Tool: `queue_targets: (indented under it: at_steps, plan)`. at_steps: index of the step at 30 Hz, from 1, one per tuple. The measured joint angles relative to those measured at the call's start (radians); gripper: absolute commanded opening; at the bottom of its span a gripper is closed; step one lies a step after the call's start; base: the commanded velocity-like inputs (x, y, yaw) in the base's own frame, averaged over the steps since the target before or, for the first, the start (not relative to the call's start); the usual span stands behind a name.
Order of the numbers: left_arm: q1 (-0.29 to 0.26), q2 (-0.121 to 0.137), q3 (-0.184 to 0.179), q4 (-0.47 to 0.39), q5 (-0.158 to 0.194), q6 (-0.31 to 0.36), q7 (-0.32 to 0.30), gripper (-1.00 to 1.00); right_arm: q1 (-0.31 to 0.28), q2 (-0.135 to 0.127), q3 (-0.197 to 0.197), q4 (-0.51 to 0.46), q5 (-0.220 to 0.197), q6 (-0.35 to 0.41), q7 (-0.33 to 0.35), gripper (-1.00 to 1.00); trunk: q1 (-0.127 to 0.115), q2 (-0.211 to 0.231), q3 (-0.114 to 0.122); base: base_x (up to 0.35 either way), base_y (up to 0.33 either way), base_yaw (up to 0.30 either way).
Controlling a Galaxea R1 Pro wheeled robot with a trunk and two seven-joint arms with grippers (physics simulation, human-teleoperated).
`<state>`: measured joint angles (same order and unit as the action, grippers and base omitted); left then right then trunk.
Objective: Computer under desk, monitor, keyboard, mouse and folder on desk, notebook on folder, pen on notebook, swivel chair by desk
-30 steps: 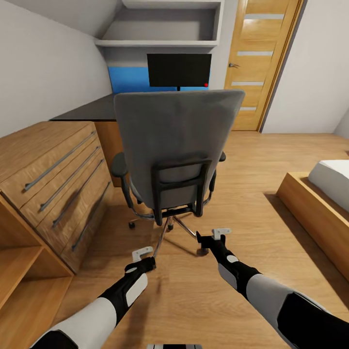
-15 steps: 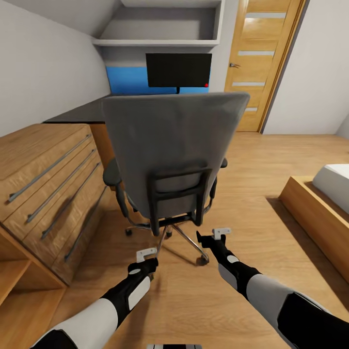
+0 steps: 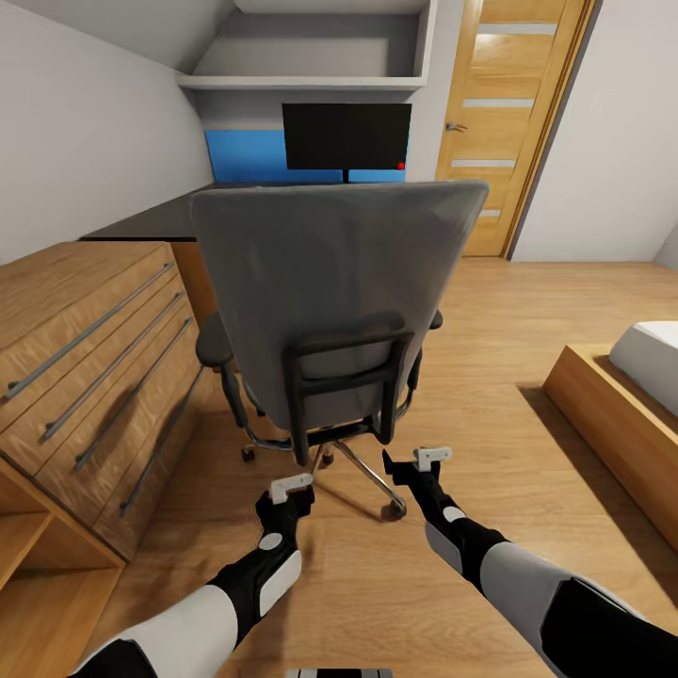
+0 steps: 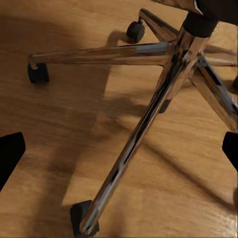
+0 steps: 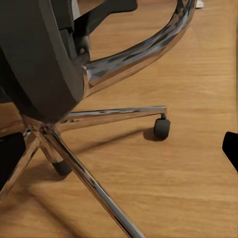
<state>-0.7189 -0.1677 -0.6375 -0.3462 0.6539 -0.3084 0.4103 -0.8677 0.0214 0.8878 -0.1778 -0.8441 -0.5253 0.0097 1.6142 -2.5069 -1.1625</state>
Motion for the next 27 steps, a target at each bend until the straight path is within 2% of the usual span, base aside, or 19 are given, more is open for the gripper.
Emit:
queue_targets:
  at_steps: [1, 6, 10, 16, 27]
  plan:
    - [0.0, -0.004, -0.014, 0.003, 0.0, -0.012, 0.001, 1.0, 0.002, 0.0, 0.0, 0.0, 0.0, -0.004, 0.0, 1.0, 0.0, 0.0, 0.0, 0.002, 0.0, 0.0]
    - [0.001, -0.007, -0.033, -0.007, 0.0, -0.03, 0.003, 1.0, 0.004, 0.0, 0.0, 0.0, 0.0, -0.011, 0.0, 1.0, 0.0, 0.0, 0.0, 0.0, 0.0, 0.0]
    - [0.0, -0.007, -0.035, -0.008, 0.002, -0.033, 0.003, 1.0, 0.005, 0.0, 0.0, 0.0, 0.0, -0.012, 0.0, 1.0, 0.0, 0.0, 0.0, 0.0, 0.0, 0.0]
    - [0.0, -0.007, -0.035, -0.008, 0.002, -0.034, 0.004, 1.0, 0.005, 0.0, 0.0, 0.0, 0.0, -0.012, 0.0, 1.0, -0.003, 0.001, 0.023, 0.0, 0.0, 0.0]
    - [0.001, -0.007, -0.037, -0.007, 0.004, -0.033, 0.003, 1.0, 0.006, 0.0, 0.0, 0.0, 0.0, -0.012, 0.0, 1.0, -0.003, 0.001, 0.023, 0.0, 0.0, 0.0]
